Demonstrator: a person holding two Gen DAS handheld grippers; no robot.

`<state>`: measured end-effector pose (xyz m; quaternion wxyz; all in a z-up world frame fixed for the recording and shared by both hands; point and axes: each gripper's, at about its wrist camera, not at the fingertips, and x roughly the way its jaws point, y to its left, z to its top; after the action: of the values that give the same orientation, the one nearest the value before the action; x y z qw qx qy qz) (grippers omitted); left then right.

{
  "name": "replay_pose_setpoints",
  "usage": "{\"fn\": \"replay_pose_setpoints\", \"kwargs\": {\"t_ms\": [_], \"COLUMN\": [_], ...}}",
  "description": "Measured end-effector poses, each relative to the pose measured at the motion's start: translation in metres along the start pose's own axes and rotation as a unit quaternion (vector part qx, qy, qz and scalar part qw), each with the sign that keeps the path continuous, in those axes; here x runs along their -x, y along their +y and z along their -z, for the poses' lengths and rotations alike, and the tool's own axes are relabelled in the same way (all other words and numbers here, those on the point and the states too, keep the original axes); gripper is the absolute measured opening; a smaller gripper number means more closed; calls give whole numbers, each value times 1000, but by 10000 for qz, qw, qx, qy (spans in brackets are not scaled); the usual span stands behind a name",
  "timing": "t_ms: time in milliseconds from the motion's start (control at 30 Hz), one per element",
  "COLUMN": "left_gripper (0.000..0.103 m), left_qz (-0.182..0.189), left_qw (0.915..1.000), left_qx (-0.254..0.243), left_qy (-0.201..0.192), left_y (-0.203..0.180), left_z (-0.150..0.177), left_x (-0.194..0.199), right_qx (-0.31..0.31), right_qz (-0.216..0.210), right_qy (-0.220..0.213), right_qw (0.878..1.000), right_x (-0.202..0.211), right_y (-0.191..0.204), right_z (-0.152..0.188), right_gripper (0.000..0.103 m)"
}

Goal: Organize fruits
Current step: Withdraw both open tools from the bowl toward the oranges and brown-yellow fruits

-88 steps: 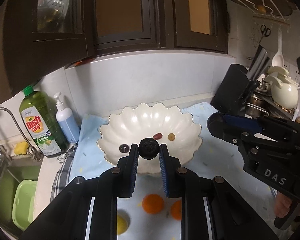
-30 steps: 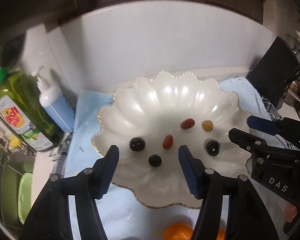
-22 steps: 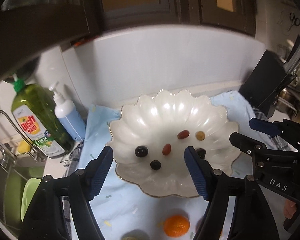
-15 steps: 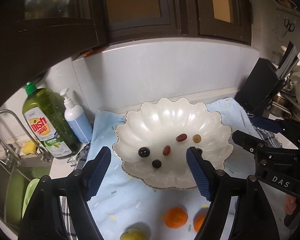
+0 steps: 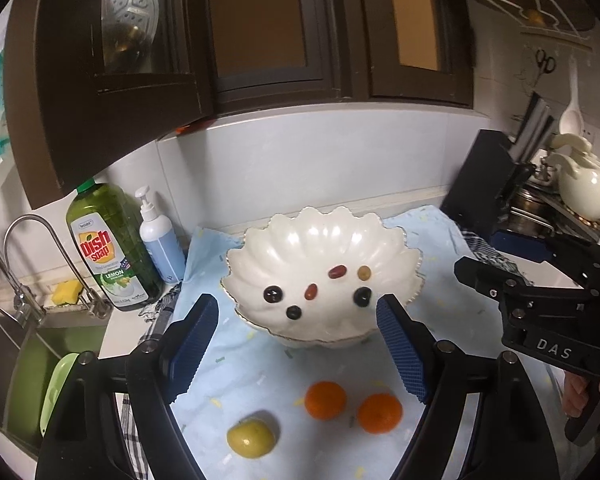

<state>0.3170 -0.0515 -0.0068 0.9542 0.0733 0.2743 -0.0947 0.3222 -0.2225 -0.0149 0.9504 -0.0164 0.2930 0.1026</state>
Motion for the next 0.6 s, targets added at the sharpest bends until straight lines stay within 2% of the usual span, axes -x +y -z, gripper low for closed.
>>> {"fn": "replay_pose_setpoints", "kwargs": {"t_ms": [333, 600], "left_gripper": [81, 81], "left_qz": [242, 255], "left_qw": [9994, 9989], "left_qx": [181, 199], "left_qy": [193, 347], "left_y": [-12, -22], "left_z": [28, 49], "left_x": [12, 10], "right_qx": [44, -93], "right_qz": [57, -61], "right_qy": [-5, 315], "right_qw": [10000, 9994], "right_x": [23, 20], "right_y": [2, 1], "right_z": [27, 52], "right_gripper": [60, 60]}}
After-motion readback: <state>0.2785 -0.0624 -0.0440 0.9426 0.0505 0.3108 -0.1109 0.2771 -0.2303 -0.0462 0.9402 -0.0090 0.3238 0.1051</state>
